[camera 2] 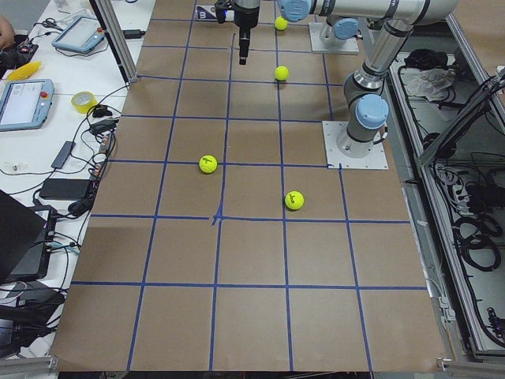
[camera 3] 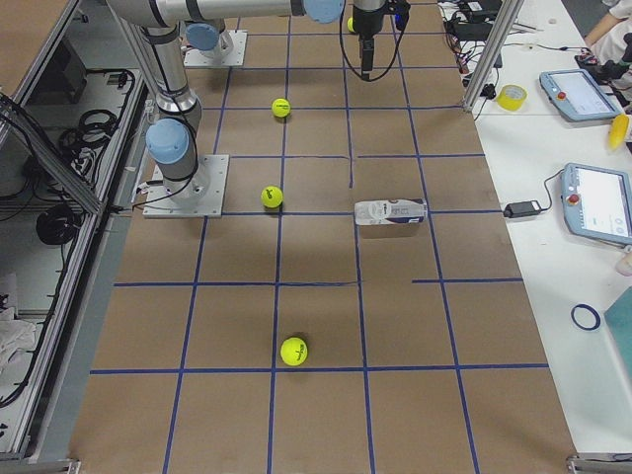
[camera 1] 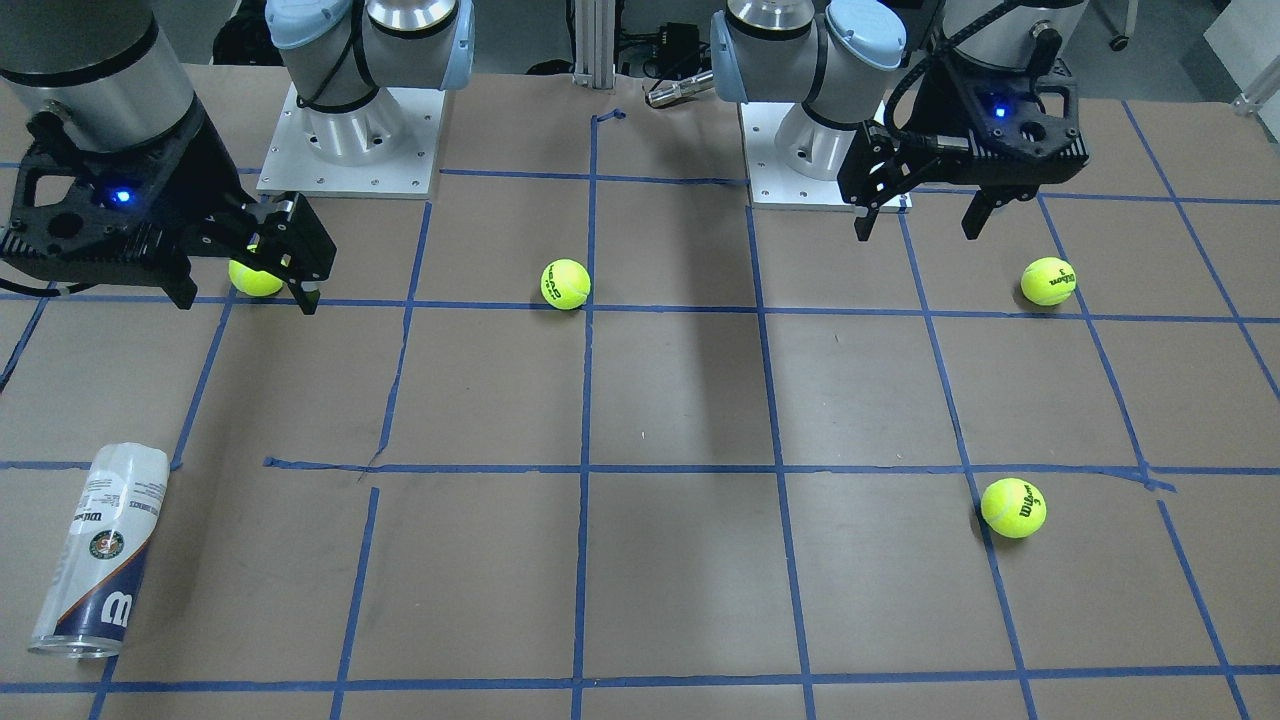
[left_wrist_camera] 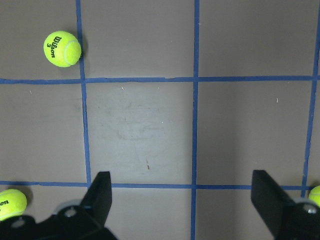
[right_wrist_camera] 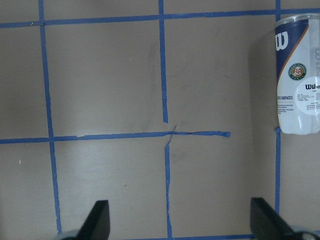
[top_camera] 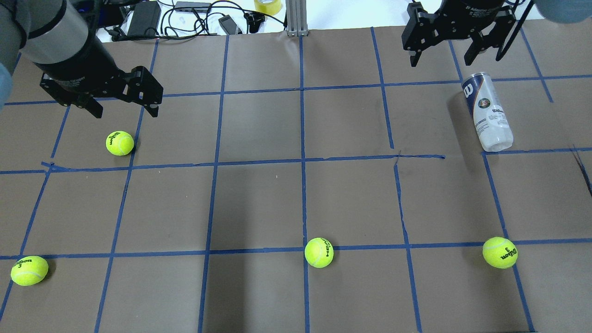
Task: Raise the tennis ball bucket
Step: 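Move the right gripper down over the upright Wilson tennis ball can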
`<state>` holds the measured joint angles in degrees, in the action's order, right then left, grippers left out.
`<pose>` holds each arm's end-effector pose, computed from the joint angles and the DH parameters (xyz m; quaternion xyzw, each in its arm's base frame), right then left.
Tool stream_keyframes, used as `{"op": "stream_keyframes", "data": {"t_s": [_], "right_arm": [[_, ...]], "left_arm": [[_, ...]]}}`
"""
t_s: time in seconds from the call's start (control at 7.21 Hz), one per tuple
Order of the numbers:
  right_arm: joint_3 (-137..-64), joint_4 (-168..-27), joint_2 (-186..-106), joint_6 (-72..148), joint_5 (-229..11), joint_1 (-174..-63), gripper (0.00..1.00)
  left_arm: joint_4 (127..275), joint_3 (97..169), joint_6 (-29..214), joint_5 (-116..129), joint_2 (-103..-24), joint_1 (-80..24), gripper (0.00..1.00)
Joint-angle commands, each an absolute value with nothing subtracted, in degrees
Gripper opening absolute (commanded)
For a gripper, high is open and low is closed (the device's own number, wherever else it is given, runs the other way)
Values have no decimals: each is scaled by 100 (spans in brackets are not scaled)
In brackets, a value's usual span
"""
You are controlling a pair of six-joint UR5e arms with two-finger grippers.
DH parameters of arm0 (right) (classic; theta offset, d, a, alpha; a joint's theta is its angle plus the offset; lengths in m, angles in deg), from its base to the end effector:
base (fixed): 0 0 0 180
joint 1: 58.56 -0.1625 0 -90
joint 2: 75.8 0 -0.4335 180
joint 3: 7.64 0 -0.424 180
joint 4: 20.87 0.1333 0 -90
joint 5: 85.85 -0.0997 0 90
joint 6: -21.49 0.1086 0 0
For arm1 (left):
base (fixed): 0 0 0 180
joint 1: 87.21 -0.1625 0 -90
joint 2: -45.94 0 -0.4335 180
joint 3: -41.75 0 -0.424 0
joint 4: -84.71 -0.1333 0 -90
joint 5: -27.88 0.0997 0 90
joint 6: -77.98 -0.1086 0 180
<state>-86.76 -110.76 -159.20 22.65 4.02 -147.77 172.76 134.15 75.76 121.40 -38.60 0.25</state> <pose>0.1255 -0.5818 0.5237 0.0170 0.9992 -0.0364 0.0013 -0.1048 -0.4961 0.5174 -0.0041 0.9986 -0.0424 0.0325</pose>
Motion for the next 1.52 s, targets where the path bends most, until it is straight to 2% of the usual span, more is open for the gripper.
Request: {"op": "stream_keyframes", "data": {"t_s": [0.0,0.28,0.42,0.69,1.11,1.39], "right_arm": [[-8656,-11078,-15921,2255,476,-14777,100],[-8595,-11131,-15790,2255,503,-14682,100],[-8334,-11131,-15502,2185,747,-14559,100],[-7465,-11340,-14363,1739,741,-13866,100],[-7329,-13109,-13122,627,784,-13188,100],[-7434,-13407,-12618,593,723,-13108,100]], "left_arm": [[17304,13508,7604,12201,-3801,25,100],[17304,13526,7622,12262,-3791,25,100],[17304,13526,7622,12376,-3783,25,100],[17304,13518,7605,12377,-3782,25,100],[17304,13517,7604,12386,-3774,7,100],[17304,13517,7578,12473,-3774,-2,100]]}}
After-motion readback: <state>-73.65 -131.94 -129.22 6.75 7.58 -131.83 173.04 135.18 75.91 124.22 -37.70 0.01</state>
